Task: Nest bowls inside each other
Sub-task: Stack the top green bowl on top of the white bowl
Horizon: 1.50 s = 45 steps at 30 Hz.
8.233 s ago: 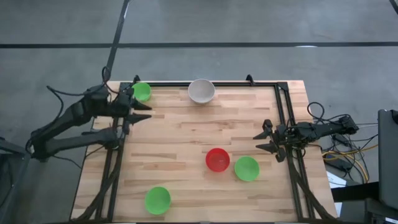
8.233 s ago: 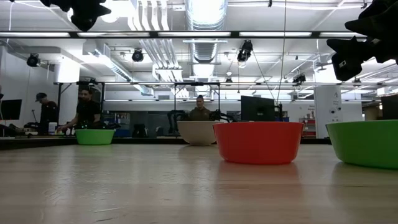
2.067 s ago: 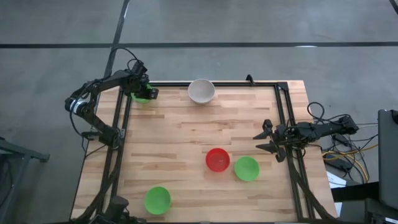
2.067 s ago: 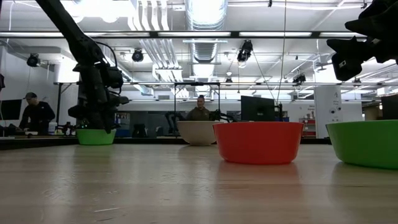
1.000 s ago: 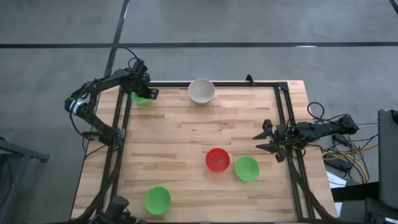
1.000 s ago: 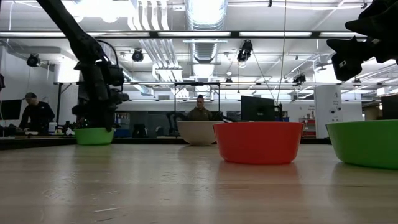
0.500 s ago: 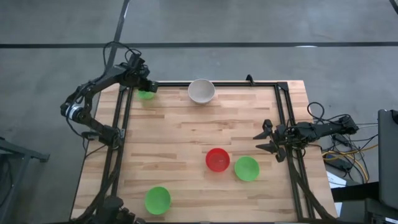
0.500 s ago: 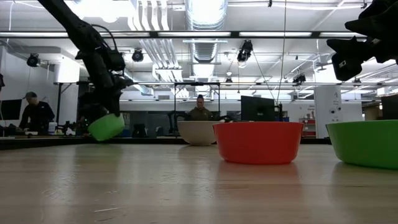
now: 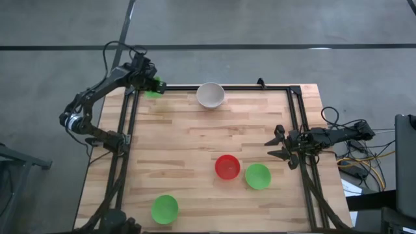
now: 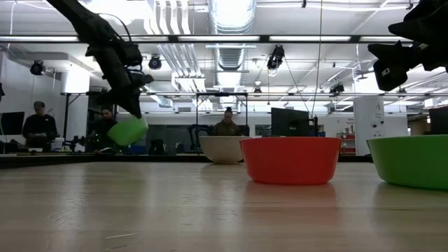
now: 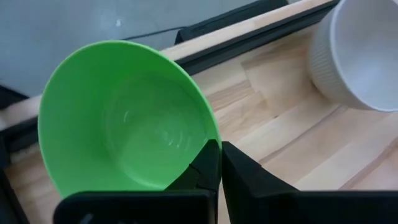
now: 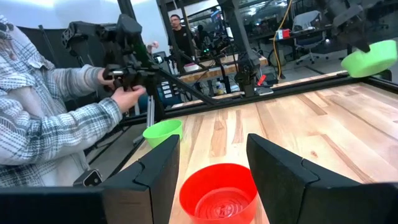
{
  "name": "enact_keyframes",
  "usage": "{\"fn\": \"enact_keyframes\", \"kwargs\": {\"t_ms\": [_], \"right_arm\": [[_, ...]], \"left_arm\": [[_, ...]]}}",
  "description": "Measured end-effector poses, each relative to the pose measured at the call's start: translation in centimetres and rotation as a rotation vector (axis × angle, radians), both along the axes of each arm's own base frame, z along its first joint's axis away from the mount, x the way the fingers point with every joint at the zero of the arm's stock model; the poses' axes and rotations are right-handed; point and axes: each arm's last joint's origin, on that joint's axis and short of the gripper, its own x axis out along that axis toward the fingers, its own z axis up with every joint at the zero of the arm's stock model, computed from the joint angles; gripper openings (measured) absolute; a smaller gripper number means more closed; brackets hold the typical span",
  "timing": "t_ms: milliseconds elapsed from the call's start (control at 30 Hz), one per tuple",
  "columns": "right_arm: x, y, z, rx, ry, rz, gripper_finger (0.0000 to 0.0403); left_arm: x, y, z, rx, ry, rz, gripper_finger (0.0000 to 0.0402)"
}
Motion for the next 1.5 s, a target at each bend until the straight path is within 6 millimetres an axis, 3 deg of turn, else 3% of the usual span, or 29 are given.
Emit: {"fn": "enact_keyframes", "kwargs": {"t_ms": [500,1000,1500], "right_arm": [[0.0,0.0,0.0,0.0,0.0,0.0,0.0183],[0.0,0.0,0.0,0.0,0.0,0.0,0.0183],[0.0,0.0,0.0,0.0,0.0,0.0,0.0183]], "left_arm": [[1.7,0.1,4.7,0.137,-0.045,-0.083,0.001],[4.2,-1.9,8.8,0.263,0.018,-0.21,0.0009],[7.2,-3.9,9.4,0.326,-0.054,-0.355,0.0008]]}}
